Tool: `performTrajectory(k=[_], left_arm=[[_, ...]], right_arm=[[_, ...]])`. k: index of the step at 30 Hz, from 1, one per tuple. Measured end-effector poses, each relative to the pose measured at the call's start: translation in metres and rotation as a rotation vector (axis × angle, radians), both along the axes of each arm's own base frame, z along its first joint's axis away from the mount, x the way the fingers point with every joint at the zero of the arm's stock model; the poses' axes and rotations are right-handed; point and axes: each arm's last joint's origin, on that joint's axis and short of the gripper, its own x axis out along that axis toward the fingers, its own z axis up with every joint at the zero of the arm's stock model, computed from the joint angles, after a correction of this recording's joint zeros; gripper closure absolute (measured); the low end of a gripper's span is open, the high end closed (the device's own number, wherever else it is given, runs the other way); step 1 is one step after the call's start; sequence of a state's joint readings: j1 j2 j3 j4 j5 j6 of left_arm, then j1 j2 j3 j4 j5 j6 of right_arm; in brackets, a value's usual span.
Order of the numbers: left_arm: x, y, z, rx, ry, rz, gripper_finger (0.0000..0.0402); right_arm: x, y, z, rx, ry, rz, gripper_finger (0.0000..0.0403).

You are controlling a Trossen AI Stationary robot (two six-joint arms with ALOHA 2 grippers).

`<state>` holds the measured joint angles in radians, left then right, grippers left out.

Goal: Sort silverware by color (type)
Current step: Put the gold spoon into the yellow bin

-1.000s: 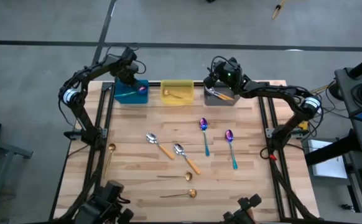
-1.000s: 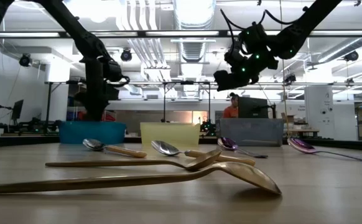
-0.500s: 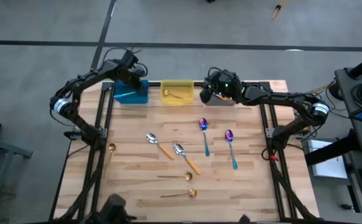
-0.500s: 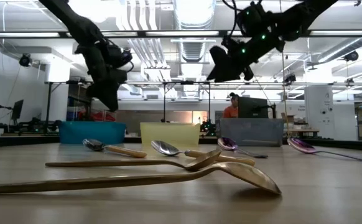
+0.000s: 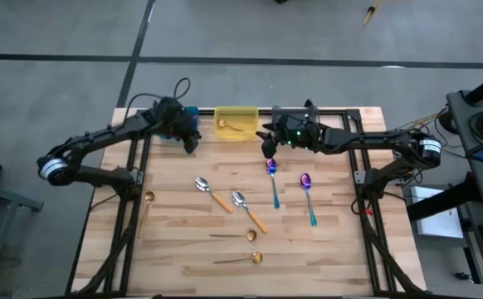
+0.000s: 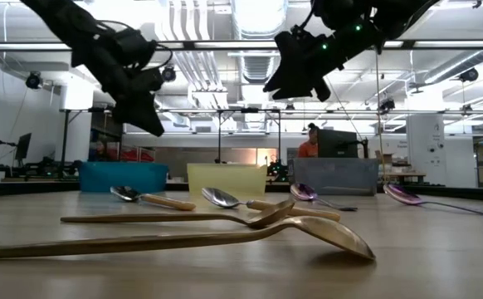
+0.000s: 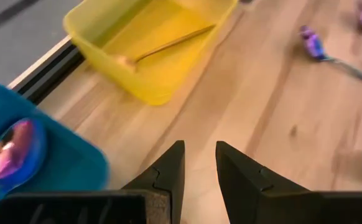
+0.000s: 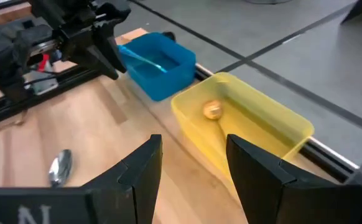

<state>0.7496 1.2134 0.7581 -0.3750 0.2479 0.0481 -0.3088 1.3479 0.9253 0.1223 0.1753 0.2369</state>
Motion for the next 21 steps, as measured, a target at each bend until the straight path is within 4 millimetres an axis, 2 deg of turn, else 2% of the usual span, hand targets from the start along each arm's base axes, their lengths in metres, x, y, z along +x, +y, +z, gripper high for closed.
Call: performTrajectory(k=[4, 9, 14, 21], left_arm=[[-0.001, -0.015, -0.007, 0.022, -0.052, -0.022, 0.0329], [0.001, -0.024, -0.010, 0.031, -0.124, -0.023, 0.0329], [0.005, -0.029, -0.013, 0.030, -0.135, -0.048, 0.0329], [0.010, -0.035, -0.015, 0.023, -0.128, -0.083, 0.0329]], right_arm=[[0.003, 0.008, 0.000, 0.007, -0.005, 0.024, 0.0233], [0.006, 0.015, 0.005, 0.042, -0.030, 0.031, 0.0233], [0.016, 0.028, 0.021, 0.044, -0.029, 0.079, 0.0233], [0.036, 0.047, 0.043, 0.076, 0.063, 0.139, 0.0233]])
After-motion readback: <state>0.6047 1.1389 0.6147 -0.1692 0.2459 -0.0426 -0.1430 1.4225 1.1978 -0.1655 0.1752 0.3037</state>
